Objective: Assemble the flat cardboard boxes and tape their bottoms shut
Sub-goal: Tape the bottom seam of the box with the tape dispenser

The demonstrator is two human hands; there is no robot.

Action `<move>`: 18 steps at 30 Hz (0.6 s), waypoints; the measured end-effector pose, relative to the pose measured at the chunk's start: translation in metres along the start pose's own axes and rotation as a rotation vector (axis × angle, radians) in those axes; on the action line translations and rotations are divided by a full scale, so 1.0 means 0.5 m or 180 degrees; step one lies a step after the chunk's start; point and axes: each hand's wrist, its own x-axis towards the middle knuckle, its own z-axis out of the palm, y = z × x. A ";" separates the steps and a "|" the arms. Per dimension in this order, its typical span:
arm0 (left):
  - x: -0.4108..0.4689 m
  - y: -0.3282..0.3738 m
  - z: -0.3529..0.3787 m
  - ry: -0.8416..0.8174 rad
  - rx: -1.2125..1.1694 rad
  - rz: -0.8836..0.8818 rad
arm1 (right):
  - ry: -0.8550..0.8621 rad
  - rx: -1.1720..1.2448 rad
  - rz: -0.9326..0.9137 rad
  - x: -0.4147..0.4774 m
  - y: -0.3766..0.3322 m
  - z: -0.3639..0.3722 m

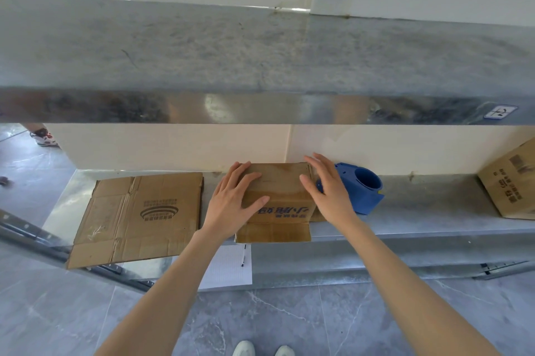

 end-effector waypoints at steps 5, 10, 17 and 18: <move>-0.005 0.004 0.004 0.0131 -0.0135 -0.0026 | 0.0679 -0.0696 0.0503 0.000 0.083 -0.053; -0.006 0.008 0.004 0.0205 -0.0302 -0.0051 | -0.0074 -0.1454 0.1020 0.001 0.158 -0.085; -0.006 0.006 0.006 0.0218 -0.0414 -0.0073 | -0.0839 -0.1463 0.0857 0.027 0.206 -0.115; -0.006 0.005 0.007 0.0220 -0.0419 -0.0073 | -0.0910 -0.1438 0.0843 0.032 0.210 -0.120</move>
